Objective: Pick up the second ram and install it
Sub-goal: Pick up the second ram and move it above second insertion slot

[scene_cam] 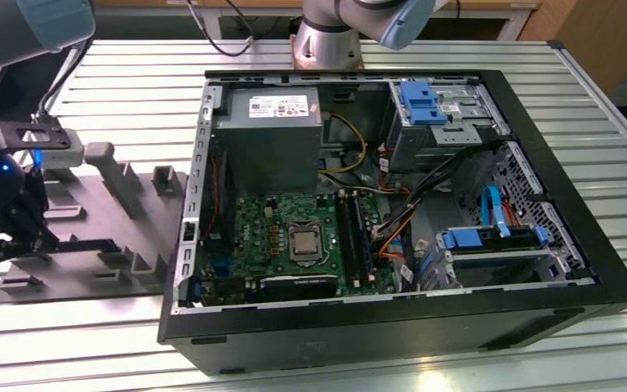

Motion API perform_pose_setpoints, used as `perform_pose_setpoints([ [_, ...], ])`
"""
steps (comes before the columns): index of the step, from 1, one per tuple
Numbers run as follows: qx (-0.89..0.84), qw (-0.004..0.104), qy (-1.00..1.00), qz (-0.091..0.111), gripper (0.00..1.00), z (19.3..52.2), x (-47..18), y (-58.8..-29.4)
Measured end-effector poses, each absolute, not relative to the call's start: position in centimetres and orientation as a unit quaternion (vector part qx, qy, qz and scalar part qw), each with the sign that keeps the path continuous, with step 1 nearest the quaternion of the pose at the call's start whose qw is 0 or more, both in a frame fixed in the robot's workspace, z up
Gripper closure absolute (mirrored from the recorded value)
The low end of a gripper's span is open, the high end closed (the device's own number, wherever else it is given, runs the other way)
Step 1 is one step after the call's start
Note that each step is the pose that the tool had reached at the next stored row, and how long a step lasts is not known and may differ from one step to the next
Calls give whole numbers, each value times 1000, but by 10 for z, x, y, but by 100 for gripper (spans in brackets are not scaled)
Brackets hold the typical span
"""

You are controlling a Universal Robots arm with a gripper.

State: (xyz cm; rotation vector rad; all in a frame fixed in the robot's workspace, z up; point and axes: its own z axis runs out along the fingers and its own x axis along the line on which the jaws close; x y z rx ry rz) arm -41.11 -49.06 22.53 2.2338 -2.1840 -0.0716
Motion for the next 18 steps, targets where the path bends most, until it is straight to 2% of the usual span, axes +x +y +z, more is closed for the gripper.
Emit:
perform_pose_setpoints([
  [18, 715, 8, -699, -23, 88, 253, -411, -491],
])
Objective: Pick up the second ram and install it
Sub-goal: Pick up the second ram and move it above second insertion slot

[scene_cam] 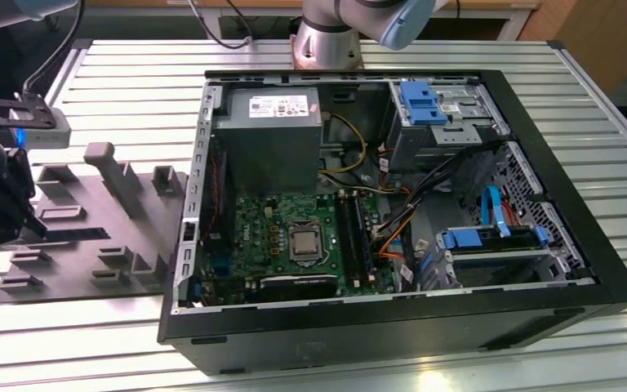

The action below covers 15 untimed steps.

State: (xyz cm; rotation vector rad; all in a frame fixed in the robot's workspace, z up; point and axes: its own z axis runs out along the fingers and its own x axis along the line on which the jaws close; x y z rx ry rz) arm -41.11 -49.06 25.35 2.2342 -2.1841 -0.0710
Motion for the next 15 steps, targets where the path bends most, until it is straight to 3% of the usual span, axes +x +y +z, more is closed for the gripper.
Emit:
perform_pose_setpoints([
  [15, 715, 7, -699, -22, 88, 275, -411, -490],
])
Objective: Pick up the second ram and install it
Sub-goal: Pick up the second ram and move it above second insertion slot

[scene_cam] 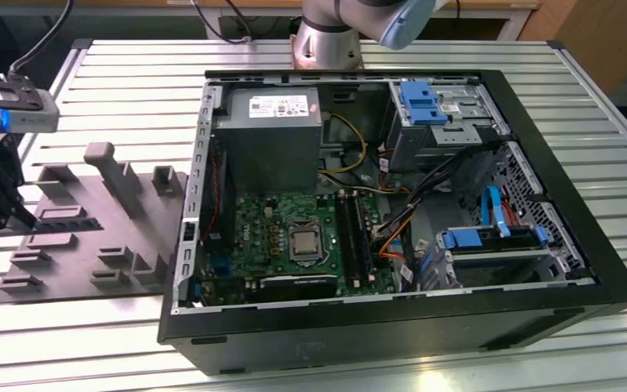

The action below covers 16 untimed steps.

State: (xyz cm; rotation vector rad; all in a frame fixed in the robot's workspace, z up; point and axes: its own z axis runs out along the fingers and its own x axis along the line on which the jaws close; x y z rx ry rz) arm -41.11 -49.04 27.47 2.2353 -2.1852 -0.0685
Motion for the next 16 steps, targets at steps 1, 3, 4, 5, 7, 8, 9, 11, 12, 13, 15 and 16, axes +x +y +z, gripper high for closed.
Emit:
perform_pose_setpoints([
  [1, 715, 7, -699, -22, 88, 276, -411, -490],
  [3, 715, 7, -699, -22, 88, 278, -411, -490],
  [4, 715, 7, -699, -22, 88, 280, -411, -490],
  [5, 715, 7, -699, -22, 88, 281, -411, -490],
  [7, 715, 7, -699, -21, 88, 283, -411, -490],
  [8, 715, 7, -699, -21, 88, 284, -411, -490],
  [9, 715, 7, -699, -21, 88, 285, -411, -490],
  [11, 715, 7, -699, -21, 88, 288, -411, -490],
  [12, 715, 7, -699, -21, 88, 289, -411, -490],
  [13, 715, 7, -699, -21, 88, 290, -411, -490],
  [15, 715, 7, -699, -21, 88, 292, -411, -490],
  [16, 715, 6, -699, -21, 88, 292, -411, -490],
])
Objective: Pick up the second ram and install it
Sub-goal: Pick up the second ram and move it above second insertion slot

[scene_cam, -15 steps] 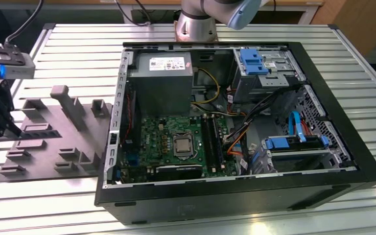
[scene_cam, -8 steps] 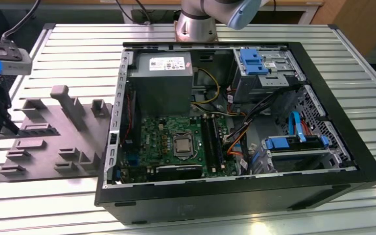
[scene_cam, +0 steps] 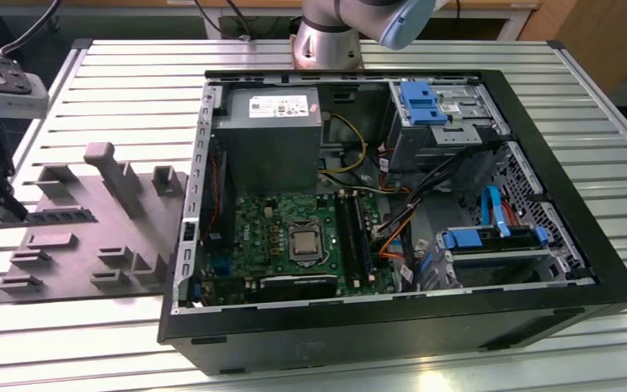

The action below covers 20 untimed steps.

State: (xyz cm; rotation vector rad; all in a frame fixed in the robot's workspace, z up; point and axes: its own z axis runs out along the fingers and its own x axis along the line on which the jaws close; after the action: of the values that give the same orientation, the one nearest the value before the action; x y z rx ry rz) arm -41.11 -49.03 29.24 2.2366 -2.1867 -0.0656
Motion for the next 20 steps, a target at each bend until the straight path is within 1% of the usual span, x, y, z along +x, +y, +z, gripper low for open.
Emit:
perform_pose_setpoints([
  [20, 715, 6, -699, -20, 88, 306, -411, -490],
])
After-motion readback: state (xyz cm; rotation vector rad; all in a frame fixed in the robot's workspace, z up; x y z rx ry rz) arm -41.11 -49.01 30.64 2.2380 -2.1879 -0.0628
